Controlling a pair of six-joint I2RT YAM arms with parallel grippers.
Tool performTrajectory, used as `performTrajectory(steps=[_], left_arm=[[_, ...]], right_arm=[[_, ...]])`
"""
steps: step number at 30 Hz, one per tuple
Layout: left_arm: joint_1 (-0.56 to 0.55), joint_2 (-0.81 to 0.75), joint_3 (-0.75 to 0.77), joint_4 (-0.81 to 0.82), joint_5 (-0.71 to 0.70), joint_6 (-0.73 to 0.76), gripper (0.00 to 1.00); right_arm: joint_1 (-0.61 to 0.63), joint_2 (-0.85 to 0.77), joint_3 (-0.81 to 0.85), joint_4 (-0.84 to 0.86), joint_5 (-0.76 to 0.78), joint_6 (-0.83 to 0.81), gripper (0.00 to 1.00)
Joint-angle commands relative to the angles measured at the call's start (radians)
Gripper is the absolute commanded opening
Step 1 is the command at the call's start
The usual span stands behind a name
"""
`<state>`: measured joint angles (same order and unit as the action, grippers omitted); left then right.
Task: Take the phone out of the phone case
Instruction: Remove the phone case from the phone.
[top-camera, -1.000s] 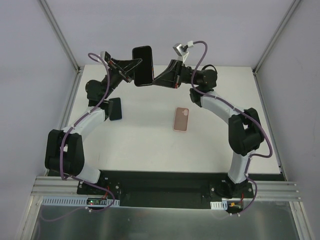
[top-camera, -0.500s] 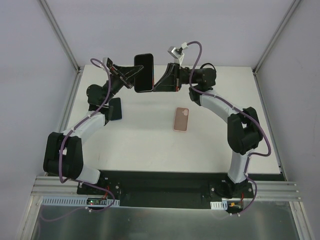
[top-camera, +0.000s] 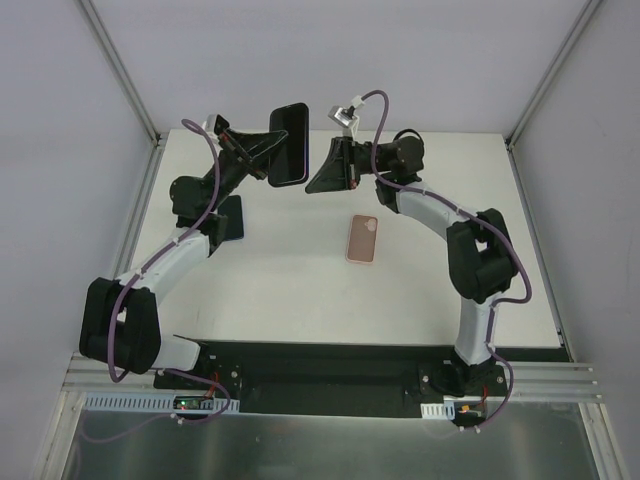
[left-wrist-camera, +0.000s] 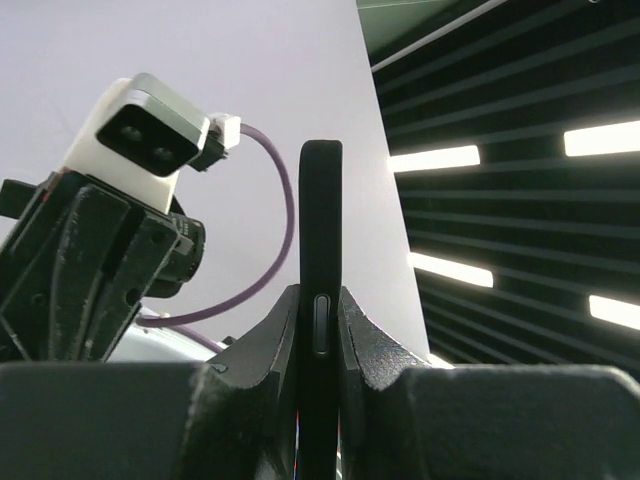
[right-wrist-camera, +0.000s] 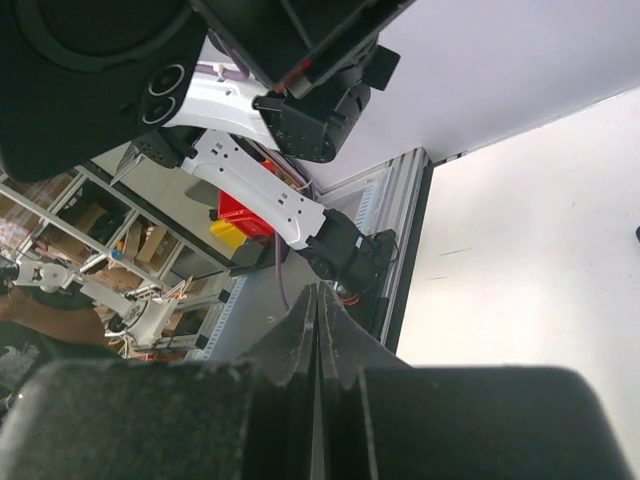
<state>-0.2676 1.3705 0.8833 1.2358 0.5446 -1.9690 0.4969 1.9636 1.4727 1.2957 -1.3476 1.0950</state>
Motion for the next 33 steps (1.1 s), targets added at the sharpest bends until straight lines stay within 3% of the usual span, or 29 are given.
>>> performTrajectory(steps=[1, 5, 6, 8, 9, 11, 12, 14, 17, 21, 27, 31, 33], left_arm=[[0.001, -0.044, 0.008, 0.404, -0.017, -0.329, 0.0], [0.002, -0.037, 0.002, 0.398, 0.0, -0.318, 0.0], [0.002, -0.03, 0.0, 0.398, 0.0, -0.314, 0.0], [0.002, -0.024, 0.0, 0.399, 0.008, -0.312, 0.0], [0.002, -0.018, -0.001, 0.398, 0.009, -0.309, 0.0], [0.002, -0.013, -0.001, 0.398, 0.015, -0.306, 0.0], [0.002, -0.007, 0.0, 0.395, 0.024, -0.3, 0.0], [0.002, -0.004, 0.0, 0.389, 0.034, -0.292, 0.0], [0.002, 0.01, -0.004, 0.386, 0.051, -0.283, 0.0], [0.002, 0.021, -0.014, 0.384, 0.058, -0.272, 0.0], [0.002, 0.036, -0.007, 0.375, 0.069, -0.258, 0.0], [0.002, 0.041, -0.004, 0.376, 0.074, -0.257, 0.0], [0.002, 0.041, 0.0, 0.376, 0.074, -0.257, 0.0]], right_arm=[[-0.024, -0.043, -0.032, 0.231, 0.036, -0.033, 0.02], [-0.076, -0.136, -0.22, 0.145, 0.12, -0.165, 0.16], [-0.08, -0.196, -0.251, -0.004, 0.134, -0.232, 0.17], [-0.08, -0.309, -0.311, -0.236, 0.194, -0.542, 0.21], [-0.077, -0.346, -0.337, -0.505, 0.22, -0.646, 0.22], [-0.069, -0.423, -0.338, -0.739, 0.307, -0.893, 0.27], [-0.063, -0.439, -0.325, -0.888, 0.324, -0.935, 0.28], [-0.061, -0.471, -0.325, -0.972, 0.369, -0.951, 0.32], [-0.055, -0.532, -0.341, -1.07, 0.459, -0.977, 0.45], [-0.043, -0.62, -0.396, -1.07, 0.554, -0.91, 0.45], [0.011, -0.707, -0.367, -1.02, 0.562, -0.81, 0.45], [0.071, -0.727, -0.307, -1.024, 0.594, -0.825, 0.6], [0.078, -0.695, -0.255, -1.029, 0.584, -0.822, 0.61]])
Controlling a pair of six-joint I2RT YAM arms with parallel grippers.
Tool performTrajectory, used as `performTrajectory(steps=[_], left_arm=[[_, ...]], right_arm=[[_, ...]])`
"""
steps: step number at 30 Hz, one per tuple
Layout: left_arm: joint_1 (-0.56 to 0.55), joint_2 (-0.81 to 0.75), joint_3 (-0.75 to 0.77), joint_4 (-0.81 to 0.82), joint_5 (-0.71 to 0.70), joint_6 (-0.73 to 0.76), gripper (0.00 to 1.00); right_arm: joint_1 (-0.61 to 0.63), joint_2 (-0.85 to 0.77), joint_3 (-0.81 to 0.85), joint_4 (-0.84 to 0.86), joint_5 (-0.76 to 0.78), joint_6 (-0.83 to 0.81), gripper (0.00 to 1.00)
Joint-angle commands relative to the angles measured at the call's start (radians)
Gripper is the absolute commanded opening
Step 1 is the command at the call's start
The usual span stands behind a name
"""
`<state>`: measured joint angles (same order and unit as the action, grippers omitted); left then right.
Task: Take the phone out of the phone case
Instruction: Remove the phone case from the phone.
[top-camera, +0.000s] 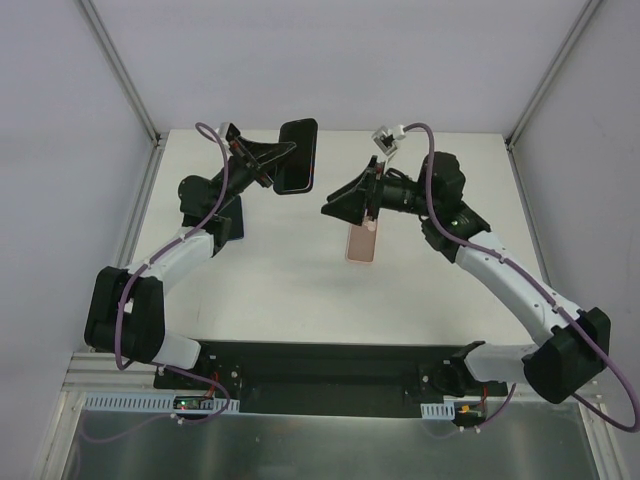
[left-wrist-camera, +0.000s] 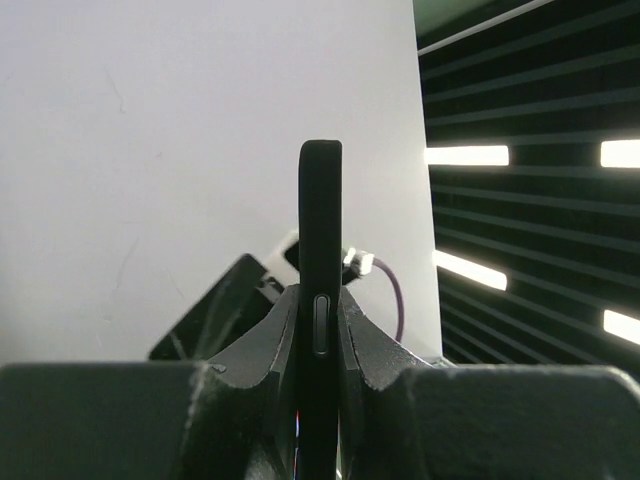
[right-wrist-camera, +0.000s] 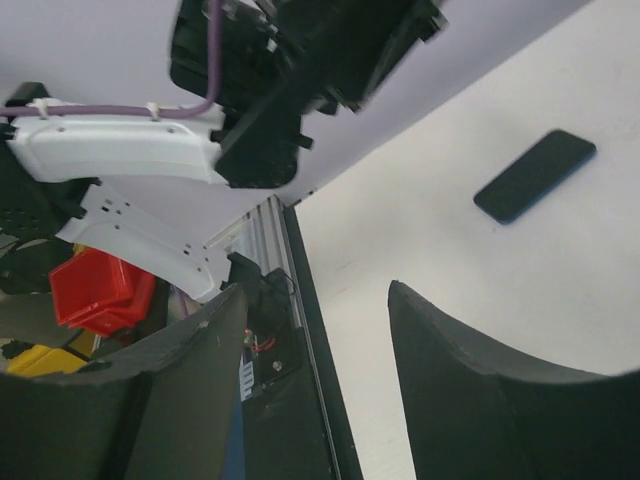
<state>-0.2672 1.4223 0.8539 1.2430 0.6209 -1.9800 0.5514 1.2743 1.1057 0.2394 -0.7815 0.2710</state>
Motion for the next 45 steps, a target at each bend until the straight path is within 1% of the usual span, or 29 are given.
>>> performTrajectory(steps=[1, 7, 13, 17, 20, 21, 24, 38, 45], left_arm=[[0.002, -0.013, 0.03, 0.369, -0.001, -0.244, 0.0], [0.002, -0.022, 0.022, 0.369, -0.003, -0.246, 0.0], [0.002, -0.026, 0.027, 0.369, -0.001, -0.247, 0.0], [0.002, -0.028, 0.024, 0.371, -0.001, -0.249, 0.0], [0.002, -0.029, 0.02, 0.372, -0.004, -0.247, 0.0], [0.003, -0.029, 0.019, 0.372, -0.004, -0.249, 0.0], [0.002, -0.033, 0.016, 0.374, -0.004, -0.249, 0.0], [0.002, -0.036, 0.005, 0.374, -0.004, -0.246, 0.0], [0.002, -0.037, 0.005, 0.372, -0.004, -0.243, 0.0]], right_arm=[[0.031, 0.006, 0.124, 0.028, 0.004, 0.0, 0.61], [0.074, 0.063, 0.206, 0.046, -0.019, -0.003, 0.61], [0.082, 0.132, 0.276, 0.024, -0.036, 0.002, 0.61], [0.081, 0.149, 0.283, 0.047, -0.044, 0.023, 0.6], [0.082, 0.151, 0.281, 0.051, -0.045, 0.023, 0.56], [0.082, 0.152, 0.281, 0.052, -0.045, 0.022, 0.53], [0.081, 0.154, 0.283, 0.055, -0.045, 0.023, 0.5], [0.082, 0.16, 0.299, 0.089, -0.091, 0.057, 0.52], [0.084, 0.174, 0.306, 0.09, -0.093, 0.059, 0.47]])
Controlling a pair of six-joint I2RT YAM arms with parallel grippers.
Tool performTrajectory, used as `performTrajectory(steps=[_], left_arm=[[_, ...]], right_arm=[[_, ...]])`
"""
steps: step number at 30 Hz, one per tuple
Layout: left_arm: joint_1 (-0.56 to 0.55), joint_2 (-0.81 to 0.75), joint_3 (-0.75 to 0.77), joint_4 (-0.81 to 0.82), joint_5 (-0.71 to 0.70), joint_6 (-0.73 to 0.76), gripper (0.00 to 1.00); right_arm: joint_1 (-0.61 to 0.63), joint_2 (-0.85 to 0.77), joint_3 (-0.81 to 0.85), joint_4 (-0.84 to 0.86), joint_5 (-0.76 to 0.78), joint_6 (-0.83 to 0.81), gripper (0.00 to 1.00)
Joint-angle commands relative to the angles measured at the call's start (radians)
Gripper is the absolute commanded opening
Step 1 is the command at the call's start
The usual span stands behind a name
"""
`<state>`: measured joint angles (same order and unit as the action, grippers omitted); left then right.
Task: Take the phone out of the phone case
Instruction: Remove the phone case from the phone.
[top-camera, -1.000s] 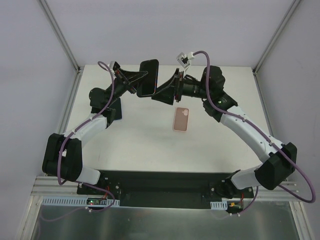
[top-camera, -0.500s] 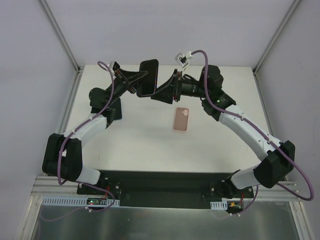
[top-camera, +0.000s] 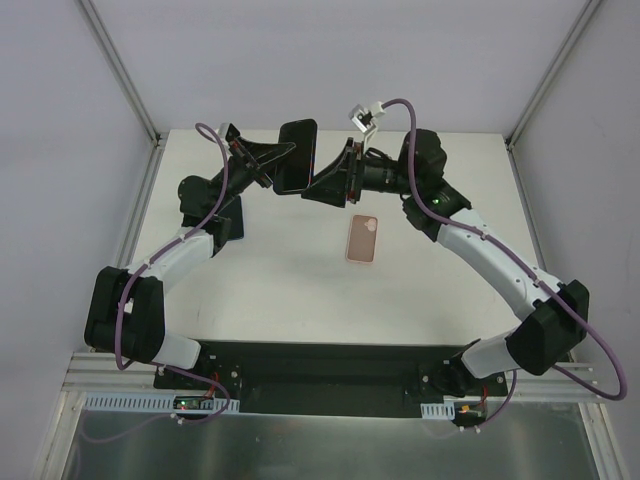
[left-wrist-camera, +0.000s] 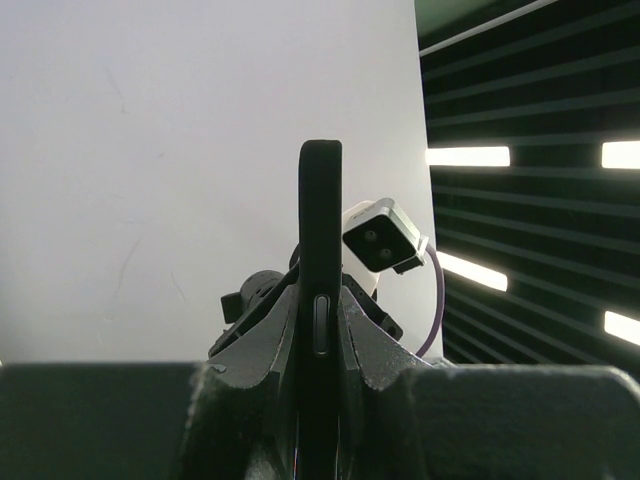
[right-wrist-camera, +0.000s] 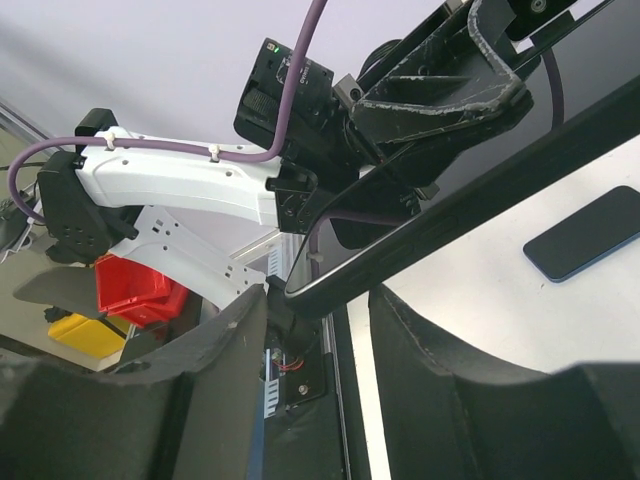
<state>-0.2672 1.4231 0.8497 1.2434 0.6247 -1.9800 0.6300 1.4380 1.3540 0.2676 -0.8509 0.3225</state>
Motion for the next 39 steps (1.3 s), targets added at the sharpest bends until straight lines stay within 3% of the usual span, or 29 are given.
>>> performTrajectory(steps=[1, 10, 16, 20, 28, 32, 39], left_arm=[[0.002, -0.039, 0.009, 0.372, -0.01, -0.243, 0.0], [0.002, -0.041, 0.006, 0.372, -0.01, -0.244, 0.0], [0.002, -0.044, 0.008, 0.372, -0.013, -0.247, 0.0], [0.002, -0.046, 0.006, 0.373, -0.01, -0.247, 0.0], [0.002, -0.039, 0.005, 0.372, -0.011, -0.264, 0.0], [0.003, -0.032, 0.002, 0.37, -0.014, -0.279, 0.0], [0.006, -0.039, 0.022, 0.332, -0.026, -0.293, 0.0]], right_arm=[[0.004, 0.015, 0.06, 0.062, -0.027, 0.01, 0.46], [0.002, 0.025, 0.076, 0.062, -0.02, 0.018, 0.42], [0.002, 0.025, 0.065, 0.061, -0.027, 0.016, 0.29], [-0.004, 0.025, 0.057, 0.061, -0.039, 0.013, 0.11], [-0.004, 0.033, 0.053, 0.059, -0.122, -0.033, 0.03], [-0.003, 0.027, 0.05, 0.036, -0.168, -0.133, 0.01], [0.008, -0.051, 0.06, -0.19, -0.145, -0.442, 0.01]])
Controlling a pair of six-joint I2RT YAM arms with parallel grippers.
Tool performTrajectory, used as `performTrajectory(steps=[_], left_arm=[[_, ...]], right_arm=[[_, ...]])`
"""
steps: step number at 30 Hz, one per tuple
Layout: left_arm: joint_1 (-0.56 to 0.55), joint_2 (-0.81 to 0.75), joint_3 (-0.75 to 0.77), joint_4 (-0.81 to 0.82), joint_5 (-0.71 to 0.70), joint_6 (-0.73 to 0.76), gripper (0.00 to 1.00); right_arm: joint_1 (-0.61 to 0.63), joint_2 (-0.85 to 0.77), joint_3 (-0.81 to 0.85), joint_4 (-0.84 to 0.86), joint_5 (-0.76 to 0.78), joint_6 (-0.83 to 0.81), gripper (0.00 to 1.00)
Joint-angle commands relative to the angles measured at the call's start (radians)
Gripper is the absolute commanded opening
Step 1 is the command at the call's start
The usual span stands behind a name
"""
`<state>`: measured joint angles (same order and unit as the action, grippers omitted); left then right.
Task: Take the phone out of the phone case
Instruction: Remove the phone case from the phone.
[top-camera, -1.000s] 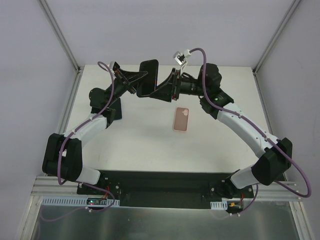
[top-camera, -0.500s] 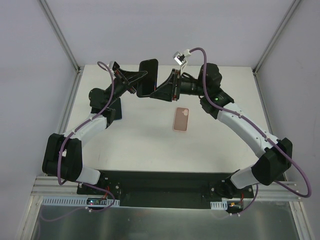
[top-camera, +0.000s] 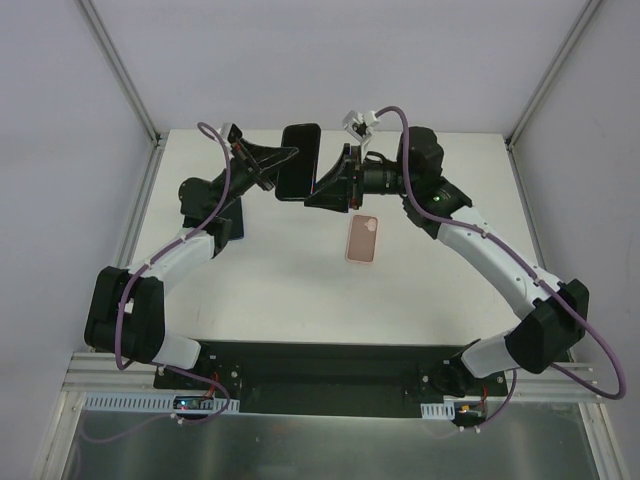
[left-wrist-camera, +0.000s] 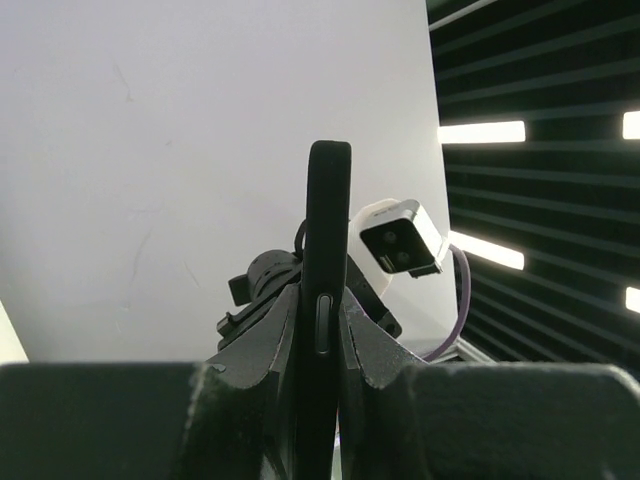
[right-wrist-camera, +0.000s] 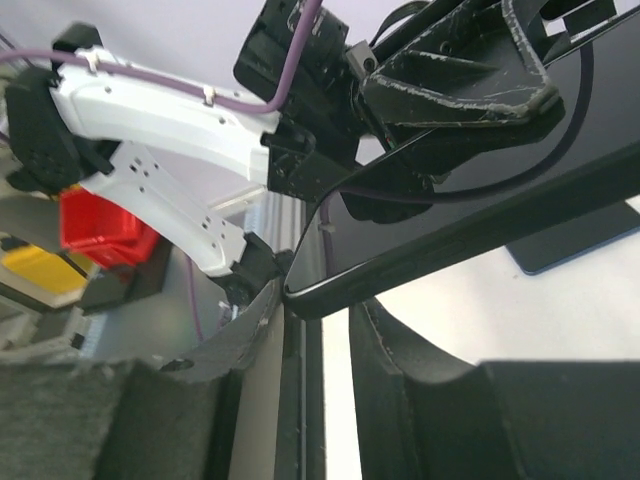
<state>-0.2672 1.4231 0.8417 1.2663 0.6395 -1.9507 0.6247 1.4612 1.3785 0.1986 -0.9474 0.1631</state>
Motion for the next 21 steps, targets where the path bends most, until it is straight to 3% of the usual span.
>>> performTrajectory(steps=[1, 7, 11, 13, 16, 18, 21], left_arm=[[0.006, -0.039, 0.034, 0.305, -0.043, -0.323, 0.0], [0.006, -0.055, 0.036, 0.278, -0.038, -0.317, 0.0], [0.006, -0.067, 0.023, 0.266, -0.032, -0.304, 0.0], [0.006, -0.067, 0.025, 0.266, -0.032, -0.301, 0.0], [0.006, -0.066, 0.027, 0.268, -0.031, -0.297, 0.0], [0.006, -0.066, 0.033, 0.271, -0.028, -0.295, 0.0], [0.008, -0.061, 0.034, 0.271, -0.023, -0.292, 0.0]], right_arm=[[0.012, -0.079, 0.045, -0.142, -0.047, -0.306, 0.01], [0.012, -0.102, 0.037, -0.18, -0.042, -0.404, 0.01], [0.012, -0.09, 0.057, -0.194, -0.037, -0.384, 0.01], [0.007, -0.079, 0.077, -0.194, -0.025, -0.315, 0.14], [-0.003, -0.044, 0.116, -0.217, -0.016, -0.217, 0.51], [-0.003, -0.03, 0.107, -0.197, -0.031, -0.122, 0.55], [-0.005, -0.038, 0.044, 0.007, -0.053, 0.038, 0.61]])
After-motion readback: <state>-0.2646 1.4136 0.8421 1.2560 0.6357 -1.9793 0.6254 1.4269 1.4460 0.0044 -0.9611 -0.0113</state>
